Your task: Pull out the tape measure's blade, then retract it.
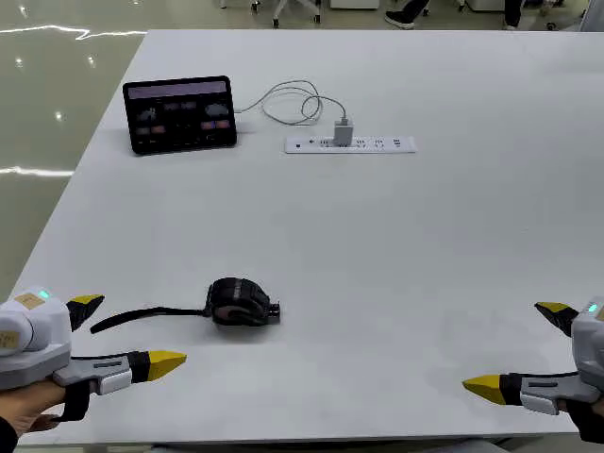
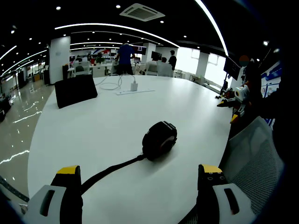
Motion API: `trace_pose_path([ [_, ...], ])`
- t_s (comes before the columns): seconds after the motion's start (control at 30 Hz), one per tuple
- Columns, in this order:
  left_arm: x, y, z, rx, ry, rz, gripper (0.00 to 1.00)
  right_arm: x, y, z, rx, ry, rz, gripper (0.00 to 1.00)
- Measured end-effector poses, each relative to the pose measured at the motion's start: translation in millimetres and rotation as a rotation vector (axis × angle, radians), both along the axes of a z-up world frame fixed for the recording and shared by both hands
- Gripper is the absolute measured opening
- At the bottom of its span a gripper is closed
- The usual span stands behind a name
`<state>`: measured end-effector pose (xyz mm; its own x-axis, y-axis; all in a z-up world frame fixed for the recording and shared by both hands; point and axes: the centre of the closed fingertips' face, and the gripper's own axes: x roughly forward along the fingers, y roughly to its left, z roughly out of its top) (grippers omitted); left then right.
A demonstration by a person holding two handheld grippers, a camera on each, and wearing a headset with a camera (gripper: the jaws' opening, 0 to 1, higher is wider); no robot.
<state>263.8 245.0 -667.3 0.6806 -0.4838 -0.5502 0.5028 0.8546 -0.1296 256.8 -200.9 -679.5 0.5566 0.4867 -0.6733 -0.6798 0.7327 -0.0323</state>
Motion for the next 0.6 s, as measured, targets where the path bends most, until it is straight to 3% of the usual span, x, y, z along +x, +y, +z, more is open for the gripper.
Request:
trace_pose_path([
  [0.27, 0.7, 2.1, 3.9, -0.016, -0.005, 0.009, 1.00, 0.7, -0.3, 2.5, 0.005, -0.010, -0.007, 1.00],
  [0.6, -3.5, 3.9, 1.5, -0.006, 0.003, 0.007, 1.00, 2.6, -1.6, 4.1, 0.002, -0.020, -0.002, 1.00],
])
